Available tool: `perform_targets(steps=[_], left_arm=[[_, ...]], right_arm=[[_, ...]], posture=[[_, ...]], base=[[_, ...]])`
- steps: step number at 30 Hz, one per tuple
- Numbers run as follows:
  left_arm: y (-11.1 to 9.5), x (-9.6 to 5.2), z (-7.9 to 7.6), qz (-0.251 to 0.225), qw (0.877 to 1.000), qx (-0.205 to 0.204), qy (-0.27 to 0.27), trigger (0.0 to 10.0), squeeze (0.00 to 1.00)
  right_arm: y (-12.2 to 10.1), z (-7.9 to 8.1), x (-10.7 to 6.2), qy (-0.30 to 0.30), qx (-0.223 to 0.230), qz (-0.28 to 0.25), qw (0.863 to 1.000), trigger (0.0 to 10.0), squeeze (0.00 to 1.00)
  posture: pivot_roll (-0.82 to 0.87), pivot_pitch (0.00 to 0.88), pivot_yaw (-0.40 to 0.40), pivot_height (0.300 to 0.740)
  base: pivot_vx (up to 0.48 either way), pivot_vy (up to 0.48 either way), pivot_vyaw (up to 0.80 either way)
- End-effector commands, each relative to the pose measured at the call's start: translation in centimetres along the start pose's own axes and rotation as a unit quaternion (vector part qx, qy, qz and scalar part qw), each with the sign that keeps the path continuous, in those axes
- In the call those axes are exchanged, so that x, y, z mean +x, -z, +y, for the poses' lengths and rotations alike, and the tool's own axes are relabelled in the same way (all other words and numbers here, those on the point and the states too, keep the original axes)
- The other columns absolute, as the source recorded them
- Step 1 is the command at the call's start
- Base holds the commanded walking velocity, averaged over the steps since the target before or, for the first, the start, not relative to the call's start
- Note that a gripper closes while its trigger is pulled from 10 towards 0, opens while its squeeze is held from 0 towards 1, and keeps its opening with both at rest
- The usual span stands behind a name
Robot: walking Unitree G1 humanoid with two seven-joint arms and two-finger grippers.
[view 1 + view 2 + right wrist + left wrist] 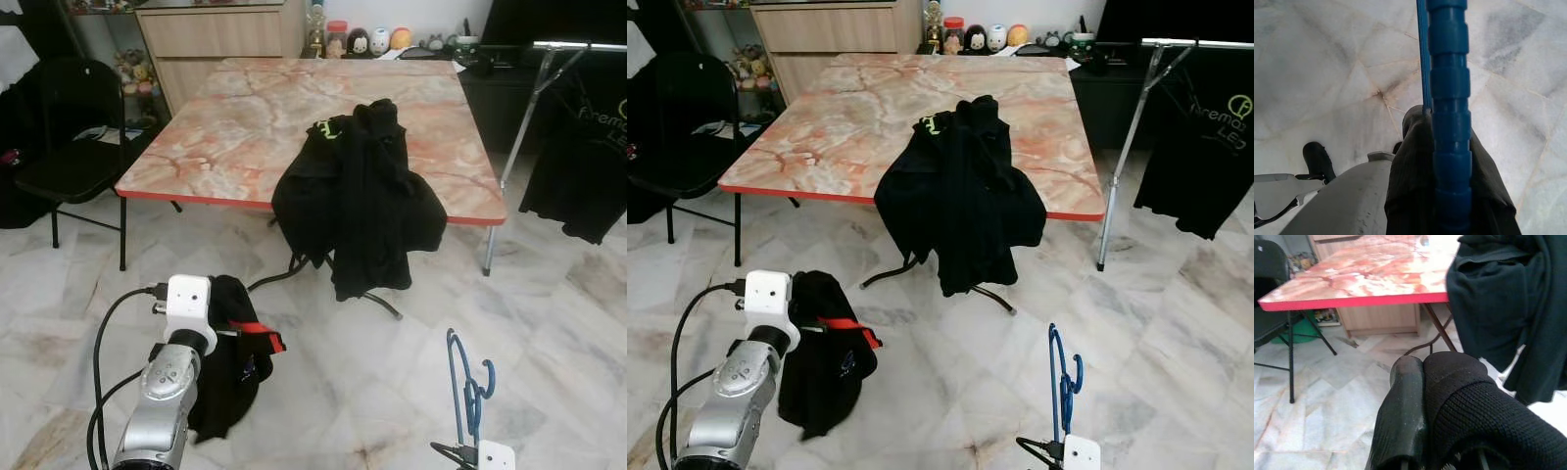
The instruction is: Hang hanger
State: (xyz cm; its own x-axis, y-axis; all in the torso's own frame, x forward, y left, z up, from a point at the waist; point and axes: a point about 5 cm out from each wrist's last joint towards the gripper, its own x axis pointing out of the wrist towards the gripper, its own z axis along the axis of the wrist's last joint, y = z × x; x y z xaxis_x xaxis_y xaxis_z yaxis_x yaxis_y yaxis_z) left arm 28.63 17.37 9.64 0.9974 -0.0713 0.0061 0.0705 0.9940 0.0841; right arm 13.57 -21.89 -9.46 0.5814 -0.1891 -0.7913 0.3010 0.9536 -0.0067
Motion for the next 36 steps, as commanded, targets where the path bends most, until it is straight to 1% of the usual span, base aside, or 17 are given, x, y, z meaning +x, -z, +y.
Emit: perform_targets(steps=[1, 4, 11, 17, 18, 20, 22, 23, 25, 27, 29, 32, 35, 36], left_arm=[[-1.3, 0.1, 0.4, -0.033, 0.999, 0.009, -0.006, 10.0, 0.00], [-1.4, 0.1, 0.4, -0.036, 0.999, 0.009, -0.003, 10.0, 0.00], [-2.8, 0.6, 0.3, -0.060, 0.998, 0.014, -0.001, 10.0, 0.00], [-3.1, 0.8, 0.1, -0.066, 0.998, 0.016, 0.004, 10.0, 0.00], [-3.1, 0.8, 0.1, -0.066, 0.998, 0.016, 0.004, 10.0, 0.00], [-3.2, 0.9, 0.1, -0.066, 0.998, 0.015, 0.005, 10.0, 0.00], [-3.2, 1.0, 0.1, -0.066, 0.998, 0.015, 0.005, 10.0, 0.00], [-3.2, 1.0, 0.1, -0.066, 0.998, 0.015, 0.006, 10.0, 0.00], [-3.2, 1.0, 0.1, -0.066, 0.998, 0.015, 0.006, 10.0, 0.00], [-3.2, 1.0, 0.1, -0.065, 0.998, 0.014, 0.005, 10.0, 0.00], [-3.2, 1.0, 0.1, -0.063, 0.998, 0.014, 0.004, 10.0, 0.00], [-3.2, 1.0, 0.0, -0.063, 0.998, 0.013, 0.005, 10.0, 0.00], [-3.3, 1.0, 0.1, -0.065, 0.998, 0.014, 0.004, 10.0, 0.00], [-3.5, 1.1, 0.3, -0.068, 0.998, 0.014, 0.002, 10.0, 0.00]], right_arm=[[-0.1, 0.1, 0.0, -0.001, 0.006, -0.003, 1.000, 10.0, 0.00], [-0.1, 0.0, 0.0, 0.000, 0.008, -0.003, 1.000, 10.0, 0.00], [-0.1, 0.1, 0.1, -0.002, 0.005, 0.001, 1.000, 10.0, 0.00], [0.1, 0.2, 0.1, 0.001, 0.007, 0.009, 1.000, 10.0, 0.00], [0.2, 0.2, 0.1, 0.002, 0.001, 0.017, 1.000, 10.0, 0.00], [0.5, 0.0, 0.1, 0.008, -0.041, 0.051, 0.998, 10.0, 0.00], [0.9, -0.2, 0.1, 0.015, -0.081, 0.088, 0.993, 10.0, 0.00], [1.1, -0.3, 0.1, 0.020, -0.080, 0.103, 0.991, 10.0, 0.00], [1.5, -0.3, 0.0, 0.023, -0.062, 0.119, 0.991, 10.0, 0.00], [1.5, -0.3, 0.0, 0.019, -0.075, 0.130, 0.988, 10.0, 0.00], [1.4, -0.5, 0.1, 0.018, -0.099, 0.134, 0.986, 10.0, 0.00], [1.3, -0.5, 0.1, 0.017, -0.123, 0.136, 0.983, 10.0, 0.00], [1.3, -0.6, 0.1, 0.028, -0.108, 0.137, 0.984, 10.0, 0.00], [1.3, -0.5, 0.1, 0.026, -0.112, 0.138, 0.984, 10.0, 0.00]], posture=[[-0.09, 0.000, 0.032, 0.740], [-0.09, 0.000, 0.031, 0.740], [-0.09, 0.000, 0.031, 0.740], [-0.08, 0.000, 0.033, 0.740], [-0.08, 0.000, 0.033, 0.740], [-0.09, 0.000, 0.035, 0.740], [-0.09, 0.000, 0.034, 0.740], [-0.08, 0.000, 0.032, 0.740], [-0.08, 0.000, 0.030, 0.740], [-0.08, 0.000, 0.030, 0.740], [-0.08, 0.000, 0.028, 0.740], [-0.08, 0.000, 0.028, 0.740], [-0.08, 0.000, 0.027, 0.740], [-0.08, 0.000, 0.027, 0.740]], base=[[0.000, 0.000, 0.00], [0.000, 0.000, 0.00], [0.000, 0.000, 0.00], [0.084, 0.000, 0.00], [0.000, 0.000, 0.00], [0.268, 0.000, 0.00], [0.266, 0.000, 0.00], [0.266, 0.000, 0.00], [0.133, 0.000, 0.00], [0.262, 0.000, 0.00], [0.268, 0.000, 0.00], [0.089, 0.000, 0.00], [0.184, 0.000, 0.00], [0.000, 0.000, 0.00]])
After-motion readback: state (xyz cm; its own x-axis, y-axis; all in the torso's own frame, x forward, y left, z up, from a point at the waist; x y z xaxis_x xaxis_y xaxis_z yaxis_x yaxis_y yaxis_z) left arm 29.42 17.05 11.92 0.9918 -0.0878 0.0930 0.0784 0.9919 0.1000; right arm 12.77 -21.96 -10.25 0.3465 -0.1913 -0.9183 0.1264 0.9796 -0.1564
